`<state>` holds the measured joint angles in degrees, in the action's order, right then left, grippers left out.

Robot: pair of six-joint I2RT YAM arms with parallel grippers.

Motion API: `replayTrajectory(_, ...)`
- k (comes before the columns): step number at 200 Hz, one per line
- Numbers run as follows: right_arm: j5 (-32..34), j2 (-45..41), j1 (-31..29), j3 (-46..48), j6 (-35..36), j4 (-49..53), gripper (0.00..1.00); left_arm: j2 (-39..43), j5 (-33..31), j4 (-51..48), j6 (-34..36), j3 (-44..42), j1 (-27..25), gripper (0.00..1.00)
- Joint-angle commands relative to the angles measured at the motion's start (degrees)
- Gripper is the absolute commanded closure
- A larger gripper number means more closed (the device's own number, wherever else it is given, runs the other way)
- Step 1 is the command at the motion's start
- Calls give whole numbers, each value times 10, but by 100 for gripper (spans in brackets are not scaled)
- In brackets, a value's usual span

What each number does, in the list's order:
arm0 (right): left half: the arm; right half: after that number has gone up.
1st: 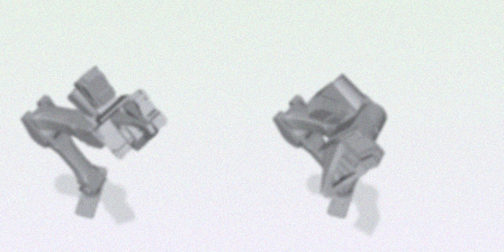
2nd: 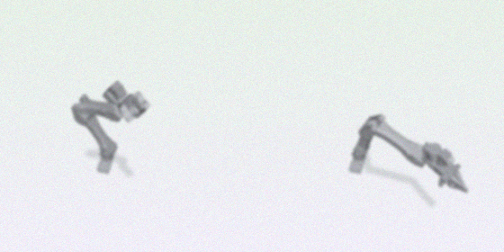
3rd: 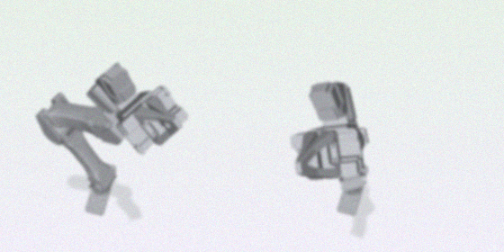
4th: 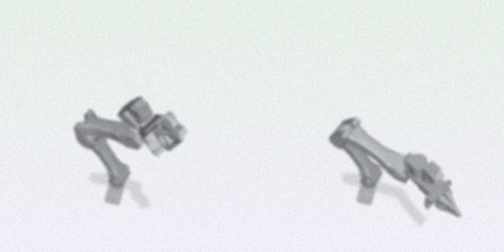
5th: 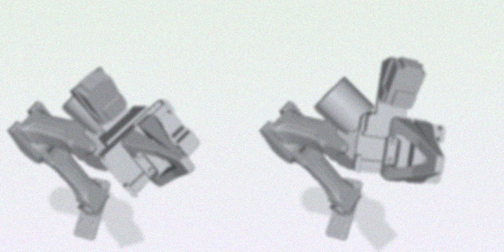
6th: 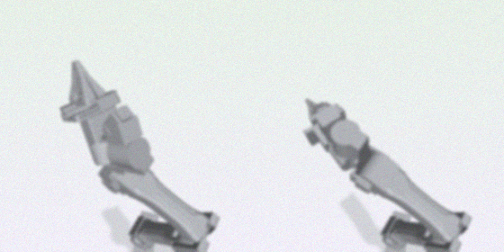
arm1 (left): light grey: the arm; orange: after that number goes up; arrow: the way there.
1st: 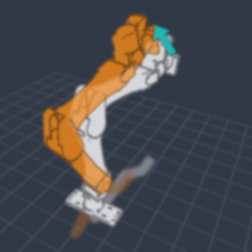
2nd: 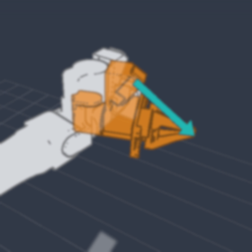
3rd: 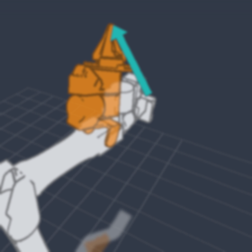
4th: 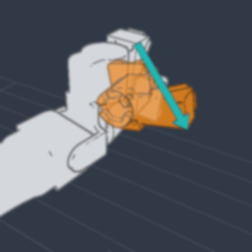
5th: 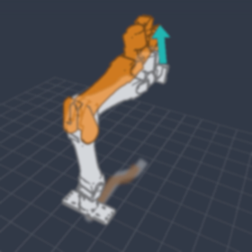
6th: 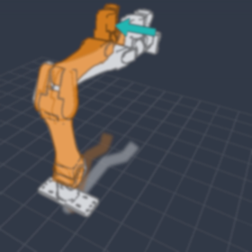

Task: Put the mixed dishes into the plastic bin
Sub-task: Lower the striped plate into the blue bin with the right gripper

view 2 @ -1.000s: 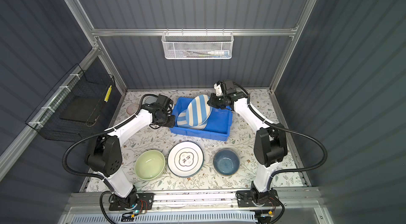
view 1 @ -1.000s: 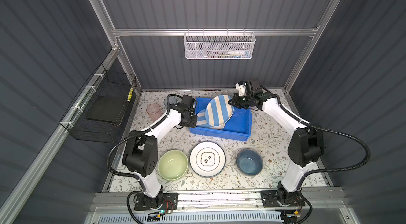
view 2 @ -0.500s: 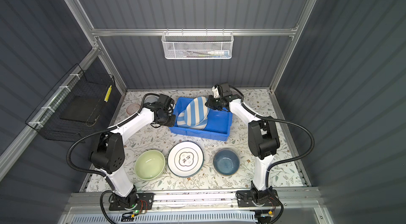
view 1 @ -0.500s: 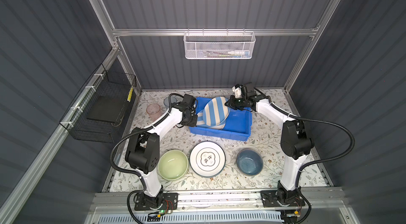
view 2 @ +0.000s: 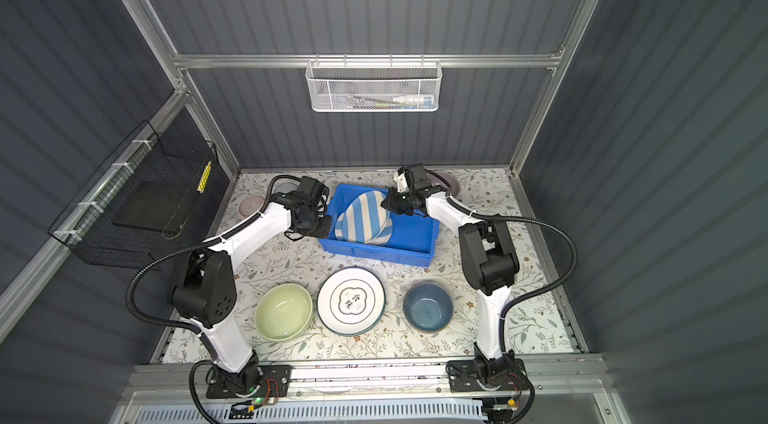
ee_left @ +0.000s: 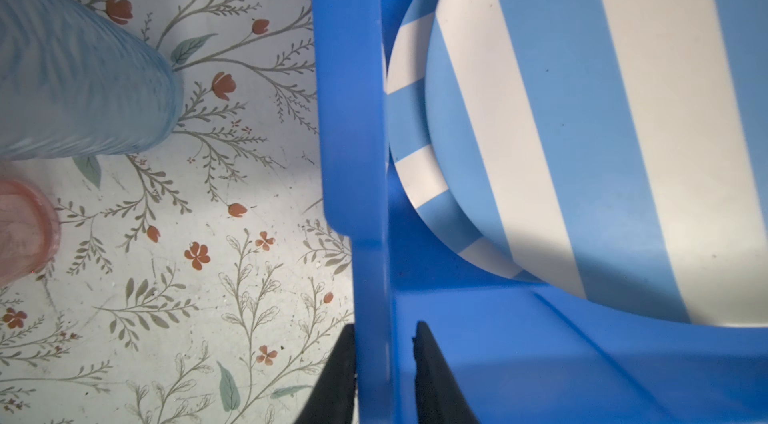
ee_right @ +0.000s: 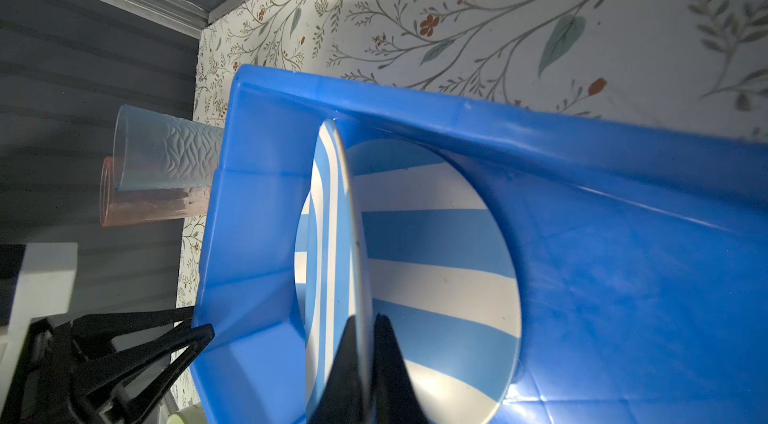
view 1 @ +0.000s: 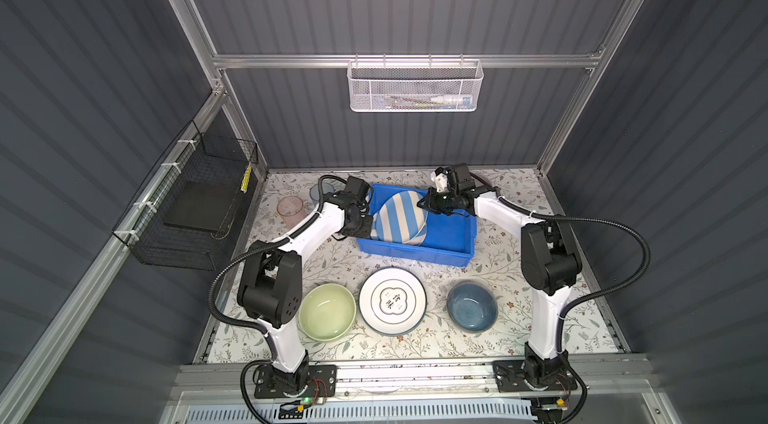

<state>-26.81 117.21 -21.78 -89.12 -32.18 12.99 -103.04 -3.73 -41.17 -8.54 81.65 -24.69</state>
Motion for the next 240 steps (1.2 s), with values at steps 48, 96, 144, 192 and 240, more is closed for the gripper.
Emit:
replayTrajectory(48,-9,13,-3,14,2,-18,85,-8,1,-15,-7,14,1,76)
replayTrajectory(96,23,13,-4,13,23,21,78,-8,2,-13,-8,11,1,76)
replayTrajectory(144,43,18,-4,9,30,43,66,-9,5,-12,-9,11,1,76)
replayTrajectory(192,41,31,-4,2,26,53,62,-9,5,-11,-9,9,1,76)
replayTrajectory(240,42,38,-5,3,24,55,58,-7,3,-12,-9,10,1,76)
